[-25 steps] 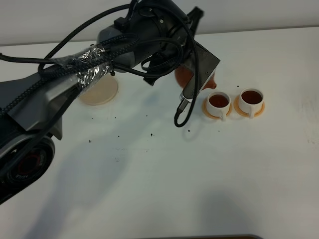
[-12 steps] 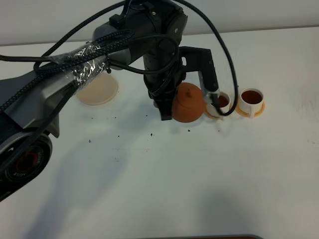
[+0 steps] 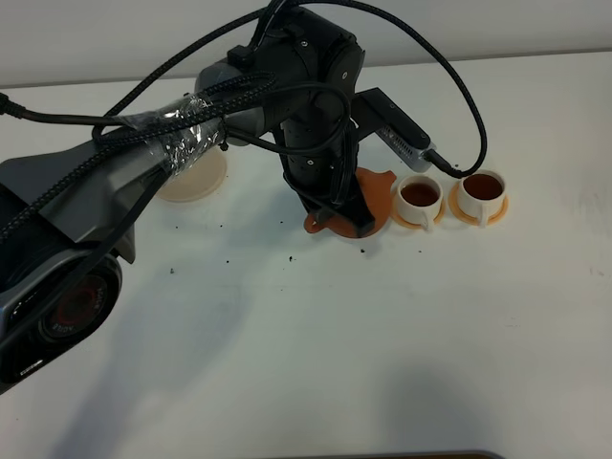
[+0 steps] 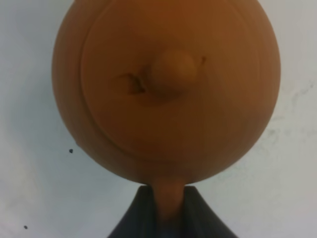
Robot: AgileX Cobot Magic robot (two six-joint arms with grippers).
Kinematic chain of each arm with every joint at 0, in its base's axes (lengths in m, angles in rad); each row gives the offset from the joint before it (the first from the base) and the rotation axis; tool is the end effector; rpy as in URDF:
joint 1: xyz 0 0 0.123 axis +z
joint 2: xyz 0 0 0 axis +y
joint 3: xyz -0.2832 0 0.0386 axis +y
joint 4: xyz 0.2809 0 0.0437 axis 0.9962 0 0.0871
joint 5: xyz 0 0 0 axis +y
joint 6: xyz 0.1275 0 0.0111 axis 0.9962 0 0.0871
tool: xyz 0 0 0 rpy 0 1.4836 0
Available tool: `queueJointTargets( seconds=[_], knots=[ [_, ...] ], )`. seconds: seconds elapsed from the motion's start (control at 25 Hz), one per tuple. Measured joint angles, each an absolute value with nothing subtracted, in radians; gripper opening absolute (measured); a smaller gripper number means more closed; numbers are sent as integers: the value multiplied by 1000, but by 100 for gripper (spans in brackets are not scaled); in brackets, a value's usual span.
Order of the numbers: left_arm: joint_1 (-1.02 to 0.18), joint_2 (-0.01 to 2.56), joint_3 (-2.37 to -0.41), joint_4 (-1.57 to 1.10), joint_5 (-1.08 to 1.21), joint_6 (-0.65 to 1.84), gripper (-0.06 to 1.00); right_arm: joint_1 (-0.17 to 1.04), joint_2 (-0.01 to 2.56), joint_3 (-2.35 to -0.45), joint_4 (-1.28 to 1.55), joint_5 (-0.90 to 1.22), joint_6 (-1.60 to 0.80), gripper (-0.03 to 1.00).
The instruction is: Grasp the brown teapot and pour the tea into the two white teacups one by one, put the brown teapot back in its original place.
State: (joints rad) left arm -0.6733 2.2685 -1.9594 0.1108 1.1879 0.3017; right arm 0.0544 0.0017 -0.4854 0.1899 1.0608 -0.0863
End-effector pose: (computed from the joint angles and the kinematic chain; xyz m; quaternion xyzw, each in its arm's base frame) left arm 0.4093 -0.3096 0.1458 0.4808 0.8716 0.0371 0.0887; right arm 0.0558 0.0242 0.2728 -0.0629 0.8513 0.0866 0.5136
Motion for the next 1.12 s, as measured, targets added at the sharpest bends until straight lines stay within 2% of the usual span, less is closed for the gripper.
queueJointTargets(
  seconds=[0.24,0.56,1.12],
  knots=[
    [-661,2208,-1959,92,1188,260,10,54,2,-485,190,1061,-86,24],
    [-518,2085,-1924,77,1189,171,10,54,2,-485,190,1061,-86,24],
    [-231,1980,-1557,85,1140,122,10,54,2,-485,190,1061,-86,24]
  ],
)
